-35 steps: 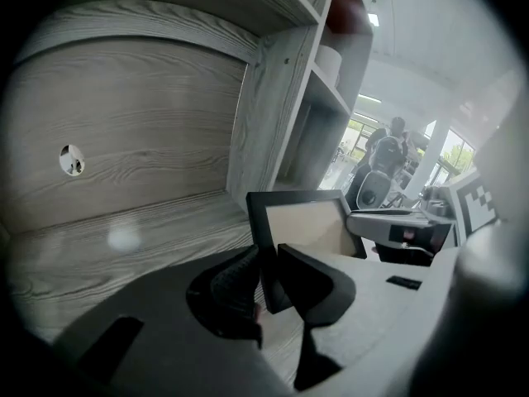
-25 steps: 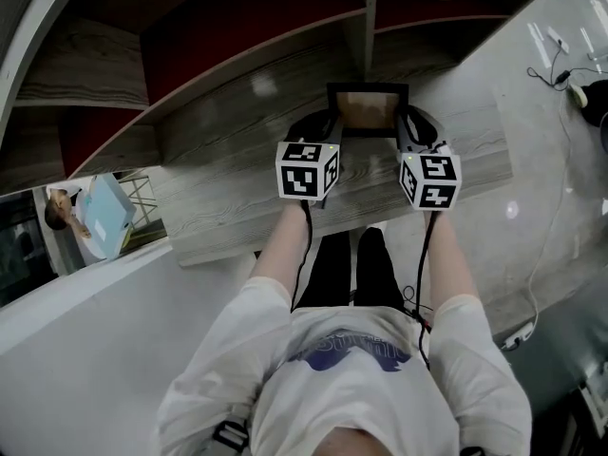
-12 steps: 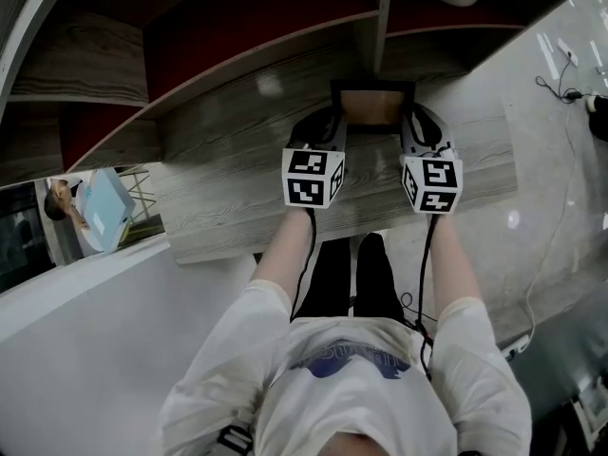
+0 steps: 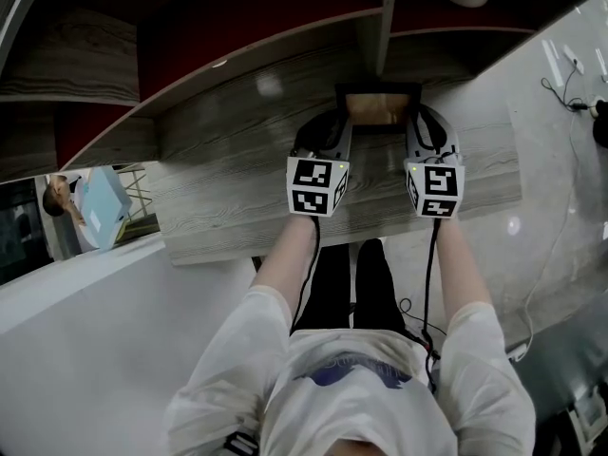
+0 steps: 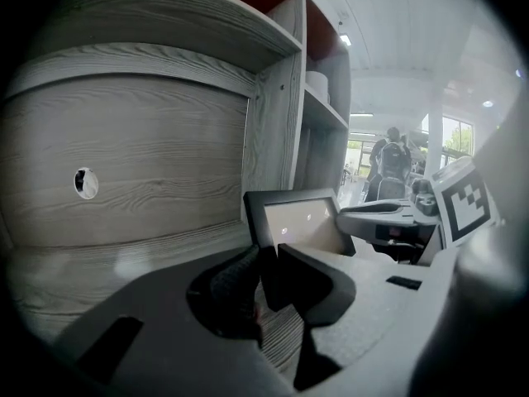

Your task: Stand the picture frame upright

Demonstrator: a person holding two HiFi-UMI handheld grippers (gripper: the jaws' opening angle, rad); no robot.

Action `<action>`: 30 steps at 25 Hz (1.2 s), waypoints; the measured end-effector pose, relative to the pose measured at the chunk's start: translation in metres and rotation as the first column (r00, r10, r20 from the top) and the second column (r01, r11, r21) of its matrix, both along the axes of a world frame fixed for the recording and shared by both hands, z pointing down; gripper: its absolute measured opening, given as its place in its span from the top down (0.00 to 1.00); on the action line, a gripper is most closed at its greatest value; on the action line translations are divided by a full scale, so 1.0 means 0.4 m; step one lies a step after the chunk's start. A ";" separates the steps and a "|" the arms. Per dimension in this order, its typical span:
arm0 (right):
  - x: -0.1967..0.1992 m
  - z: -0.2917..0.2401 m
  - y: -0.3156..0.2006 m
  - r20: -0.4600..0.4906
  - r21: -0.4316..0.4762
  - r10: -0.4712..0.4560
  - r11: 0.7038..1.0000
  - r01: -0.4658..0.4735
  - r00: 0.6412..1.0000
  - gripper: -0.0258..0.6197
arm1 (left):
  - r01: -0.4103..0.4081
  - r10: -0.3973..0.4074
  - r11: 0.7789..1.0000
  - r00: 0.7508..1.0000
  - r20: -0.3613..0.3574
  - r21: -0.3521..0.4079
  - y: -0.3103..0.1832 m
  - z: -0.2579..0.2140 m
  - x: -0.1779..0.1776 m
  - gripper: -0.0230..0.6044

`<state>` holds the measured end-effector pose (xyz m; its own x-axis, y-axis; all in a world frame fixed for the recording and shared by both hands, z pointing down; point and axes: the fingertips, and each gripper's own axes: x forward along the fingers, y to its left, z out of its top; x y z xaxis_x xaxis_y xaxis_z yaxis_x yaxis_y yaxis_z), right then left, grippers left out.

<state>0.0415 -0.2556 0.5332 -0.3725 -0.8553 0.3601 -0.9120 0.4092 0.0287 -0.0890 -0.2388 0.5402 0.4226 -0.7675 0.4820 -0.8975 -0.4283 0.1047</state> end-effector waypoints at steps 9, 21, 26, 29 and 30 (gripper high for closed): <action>-0.002 0.013 -0.021 -0.035 0.043 -0.012 0.999 0.013 0.999 0.84 | 0.025 -0.025 1.000 1.000 0.013 0.019 -0.018 0.019 -0.001 0.84; -0.010 0.028 -0.026 -0.055 0.053 -0.009 0.998 0.012 0.998 0.83 | 0.036 -0.038 0.999 0.998 0.040 0.029 -0.033 0.036 -0.004 0.84; -0.010 0.031 -0.028 -0.083 0.073 -0.007 0.997 0.013 0.997 0.83 | 0.035 -0.037 0.999 0.998 0.050 0.035 -0.041 0.041 -0.003 0.84; -0.008 0.035 -0.032 -0.087 0.075 0.001 0.997 0.005 0.996 0.83 | 0.035 -0.037 0.999 0.998 0.052 0.037 -0.047 0.045 -0.002 0.84; -0.008 0.038 -0.033 -0.087 0.075 0.003 0.997 0.003 0.996 0.83 | 0.035 -0.037 0.999 0.998 0.054 0.038 -0.048 0.047 -0.001 0.84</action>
